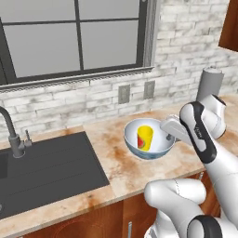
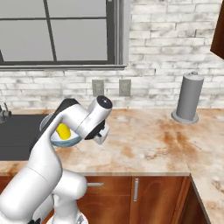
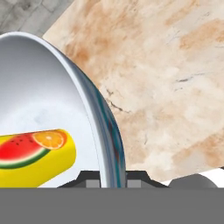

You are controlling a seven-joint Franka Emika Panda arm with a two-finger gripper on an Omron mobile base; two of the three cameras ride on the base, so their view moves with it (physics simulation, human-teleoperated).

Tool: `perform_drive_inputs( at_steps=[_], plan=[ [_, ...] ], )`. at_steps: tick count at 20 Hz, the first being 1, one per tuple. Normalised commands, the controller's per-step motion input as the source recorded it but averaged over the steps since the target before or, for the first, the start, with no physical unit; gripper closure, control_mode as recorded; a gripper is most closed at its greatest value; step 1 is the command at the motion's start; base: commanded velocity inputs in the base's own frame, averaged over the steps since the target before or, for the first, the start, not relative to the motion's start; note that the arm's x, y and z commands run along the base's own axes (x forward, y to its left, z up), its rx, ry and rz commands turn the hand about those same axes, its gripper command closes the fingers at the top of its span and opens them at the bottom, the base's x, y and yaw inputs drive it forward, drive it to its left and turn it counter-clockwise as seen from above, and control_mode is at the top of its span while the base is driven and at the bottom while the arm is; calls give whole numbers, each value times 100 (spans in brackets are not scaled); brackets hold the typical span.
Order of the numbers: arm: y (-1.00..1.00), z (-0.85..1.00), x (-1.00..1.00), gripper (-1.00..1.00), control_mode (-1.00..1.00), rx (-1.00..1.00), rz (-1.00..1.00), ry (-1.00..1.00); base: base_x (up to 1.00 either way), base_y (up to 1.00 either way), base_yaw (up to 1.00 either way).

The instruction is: Place the cup inside the bowl on the dining table and move the bowl to any counter.

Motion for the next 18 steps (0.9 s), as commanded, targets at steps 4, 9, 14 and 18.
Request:
perform_drive_inputs(
  at_steps=[4,9,14,18],
  plan=[
    [0,0,0,100,-100,0,0,0,0,0,0],
    [5,-10,14,100,-100,0,0,0,0,0,0],
    [9,0,22,100,-100,0,-1,0,0,0,0],
    [15,0,41,100,-100,0,-4,8,0,0,0]
  ],
)
